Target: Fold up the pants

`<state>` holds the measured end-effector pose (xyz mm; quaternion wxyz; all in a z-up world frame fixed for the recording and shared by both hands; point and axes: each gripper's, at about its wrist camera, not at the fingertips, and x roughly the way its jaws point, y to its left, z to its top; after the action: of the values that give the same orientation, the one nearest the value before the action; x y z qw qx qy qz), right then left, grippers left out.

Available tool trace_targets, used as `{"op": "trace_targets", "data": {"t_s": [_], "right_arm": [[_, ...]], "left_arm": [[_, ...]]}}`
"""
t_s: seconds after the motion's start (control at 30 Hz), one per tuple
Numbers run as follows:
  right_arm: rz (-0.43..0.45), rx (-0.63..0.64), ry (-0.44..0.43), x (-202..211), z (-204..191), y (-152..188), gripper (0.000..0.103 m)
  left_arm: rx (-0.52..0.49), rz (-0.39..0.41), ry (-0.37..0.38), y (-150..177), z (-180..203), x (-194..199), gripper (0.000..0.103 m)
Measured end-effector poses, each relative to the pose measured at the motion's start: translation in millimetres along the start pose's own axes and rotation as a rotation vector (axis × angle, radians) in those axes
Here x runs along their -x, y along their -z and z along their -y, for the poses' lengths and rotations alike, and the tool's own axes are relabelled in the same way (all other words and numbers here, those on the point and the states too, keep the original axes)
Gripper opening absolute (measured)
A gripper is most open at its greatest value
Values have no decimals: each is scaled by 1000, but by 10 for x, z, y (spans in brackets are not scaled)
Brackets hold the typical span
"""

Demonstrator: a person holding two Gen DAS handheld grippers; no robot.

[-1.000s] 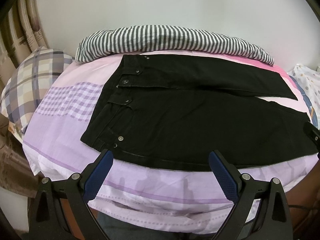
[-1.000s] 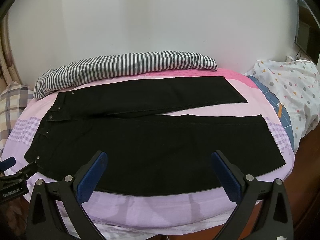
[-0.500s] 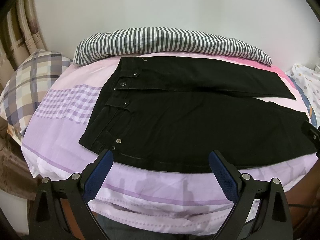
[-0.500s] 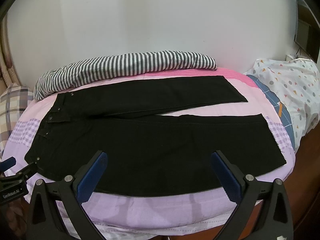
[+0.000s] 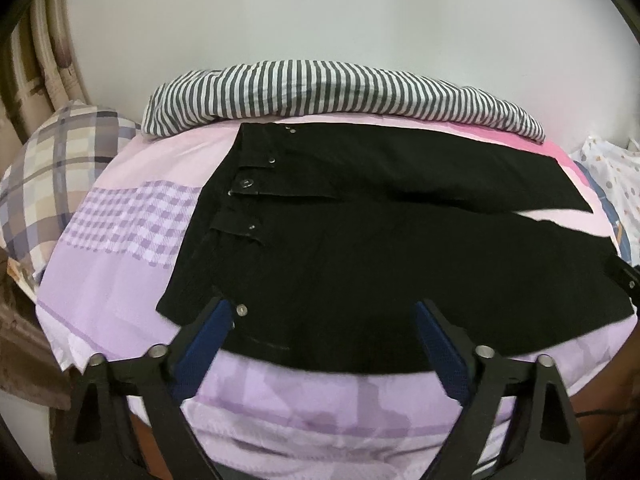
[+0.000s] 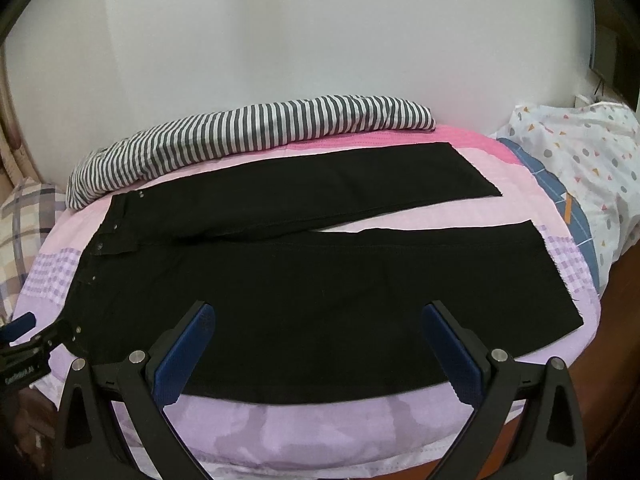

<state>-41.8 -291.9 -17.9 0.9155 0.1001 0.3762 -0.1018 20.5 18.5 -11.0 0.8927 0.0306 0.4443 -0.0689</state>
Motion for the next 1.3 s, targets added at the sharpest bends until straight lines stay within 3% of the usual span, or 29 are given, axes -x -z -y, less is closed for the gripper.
{"op": "trace_targets", "data": {"t_s": [0.17,0.37,0.63,0.83,0.9,1.1,1.3], "right_arm": [[-3,-5,-20,-97,24,-146,102],[-31,-9,-45,-363,-23,-379,102],[-94,19,-101,-858,-248,-720,102],[-98,59,-109,-1156,-468,-989,102],[-104,68,-109,-1270,-533,-1060,102],[-136,77,-119,-1578,-666,-1163,102],[-176,95,-120,-1847,-778,-1207,102]], "left_arm": [[34,-3,5,-301,-282,-177,75],[141,-57,94,-845,-793,-545,58],[284,-106,247,-1513,-1335,-1168,55],[357,-145,324,-1820,-1599,-1723,31],[376,-171,339,-1883,-1655,-1920,19],[426,-236,400,-1996,-1772,-2430,19],[439,-261,522,-2119,-1826,-2698,19]]}}
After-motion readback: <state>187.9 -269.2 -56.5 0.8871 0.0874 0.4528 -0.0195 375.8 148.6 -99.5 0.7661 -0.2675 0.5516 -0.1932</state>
